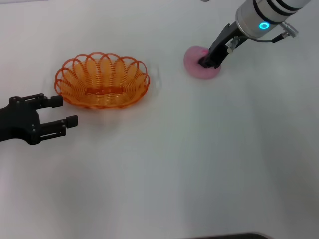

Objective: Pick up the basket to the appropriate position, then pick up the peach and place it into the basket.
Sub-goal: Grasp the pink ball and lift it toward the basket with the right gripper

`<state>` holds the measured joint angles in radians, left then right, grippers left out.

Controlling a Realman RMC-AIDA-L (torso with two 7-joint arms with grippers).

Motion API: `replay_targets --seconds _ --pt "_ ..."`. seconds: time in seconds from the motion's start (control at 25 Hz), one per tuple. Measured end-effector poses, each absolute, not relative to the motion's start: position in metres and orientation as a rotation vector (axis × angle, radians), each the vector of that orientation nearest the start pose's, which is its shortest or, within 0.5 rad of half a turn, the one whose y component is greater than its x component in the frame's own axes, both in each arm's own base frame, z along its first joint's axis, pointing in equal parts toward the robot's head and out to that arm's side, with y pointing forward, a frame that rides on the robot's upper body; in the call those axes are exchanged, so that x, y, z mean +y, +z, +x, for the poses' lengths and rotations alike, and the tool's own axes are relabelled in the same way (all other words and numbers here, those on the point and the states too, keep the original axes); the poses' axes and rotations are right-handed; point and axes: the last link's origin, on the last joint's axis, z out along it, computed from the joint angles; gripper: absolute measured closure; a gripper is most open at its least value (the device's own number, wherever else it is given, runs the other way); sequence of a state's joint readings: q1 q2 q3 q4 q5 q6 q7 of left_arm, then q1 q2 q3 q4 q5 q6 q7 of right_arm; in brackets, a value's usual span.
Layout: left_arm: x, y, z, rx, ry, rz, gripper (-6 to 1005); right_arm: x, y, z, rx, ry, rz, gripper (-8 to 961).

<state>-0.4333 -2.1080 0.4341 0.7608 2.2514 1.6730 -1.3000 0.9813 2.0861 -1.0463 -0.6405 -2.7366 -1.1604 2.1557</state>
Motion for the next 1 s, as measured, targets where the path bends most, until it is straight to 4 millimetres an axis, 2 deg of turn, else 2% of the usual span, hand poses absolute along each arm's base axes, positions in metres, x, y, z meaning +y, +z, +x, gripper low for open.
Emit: replay_targets --seconds 0.6,1.0 --pt "0.289 0.021 -0.308 -0.671 -0.575 -2.692 305 0.431 -0.039 0.186 0.658 -0.505 -2.654 895" --pt "0.288 0.021 -0.308 -0.681 -0.574 -2.691 304 0.430 -0.039 0.180 0.649 -0.514 -2.675 901"
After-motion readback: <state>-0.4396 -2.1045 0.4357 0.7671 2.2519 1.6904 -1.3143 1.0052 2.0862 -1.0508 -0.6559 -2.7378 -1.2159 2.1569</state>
